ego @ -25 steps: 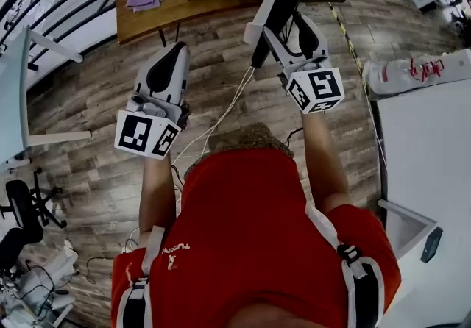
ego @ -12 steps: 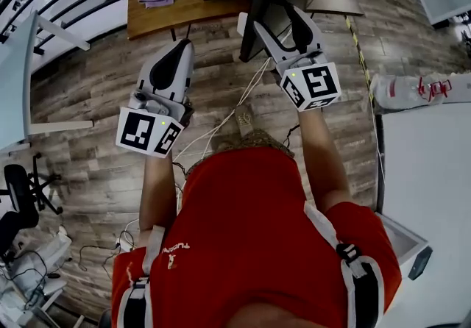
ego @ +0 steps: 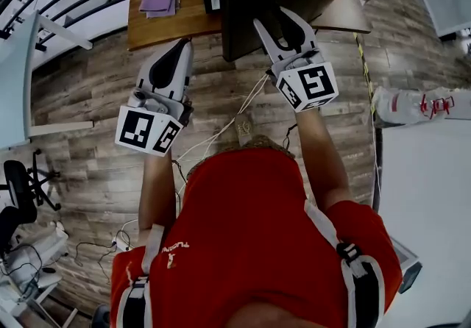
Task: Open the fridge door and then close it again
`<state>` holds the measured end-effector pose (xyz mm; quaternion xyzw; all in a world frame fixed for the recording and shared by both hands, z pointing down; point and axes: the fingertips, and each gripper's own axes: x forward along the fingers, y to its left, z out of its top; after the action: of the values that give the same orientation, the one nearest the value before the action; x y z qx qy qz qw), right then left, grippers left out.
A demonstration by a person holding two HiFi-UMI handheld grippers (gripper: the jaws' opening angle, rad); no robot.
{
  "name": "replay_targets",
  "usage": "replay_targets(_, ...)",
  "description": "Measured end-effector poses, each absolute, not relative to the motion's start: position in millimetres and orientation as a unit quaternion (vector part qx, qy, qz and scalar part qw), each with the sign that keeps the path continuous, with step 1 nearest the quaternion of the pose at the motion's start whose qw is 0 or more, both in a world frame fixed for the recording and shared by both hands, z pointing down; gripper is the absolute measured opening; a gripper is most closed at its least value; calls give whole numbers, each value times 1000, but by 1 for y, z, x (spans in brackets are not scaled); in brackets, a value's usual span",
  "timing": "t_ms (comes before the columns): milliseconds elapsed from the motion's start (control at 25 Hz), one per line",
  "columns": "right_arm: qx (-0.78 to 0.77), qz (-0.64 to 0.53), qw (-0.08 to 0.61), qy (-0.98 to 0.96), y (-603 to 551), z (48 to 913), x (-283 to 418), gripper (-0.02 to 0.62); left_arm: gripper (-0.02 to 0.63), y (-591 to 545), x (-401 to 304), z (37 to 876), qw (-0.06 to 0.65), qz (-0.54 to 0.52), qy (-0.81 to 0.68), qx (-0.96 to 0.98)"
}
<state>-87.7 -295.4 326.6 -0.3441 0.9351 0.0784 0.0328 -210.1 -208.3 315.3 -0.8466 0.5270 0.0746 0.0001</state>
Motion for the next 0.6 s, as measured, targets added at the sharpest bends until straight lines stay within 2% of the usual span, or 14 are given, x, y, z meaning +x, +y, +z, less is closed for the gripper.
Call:
replay_targets(280, -340, 83, 12, 937, -343, 333, -102, 67, 9, -247, -216, 316, -2, 77, 542, -837)
replay_targets(600, -328, 82, 8, 941, -381, 334, -116, 42, 9, -274, -223, 315, -1, 81, 564, -822)
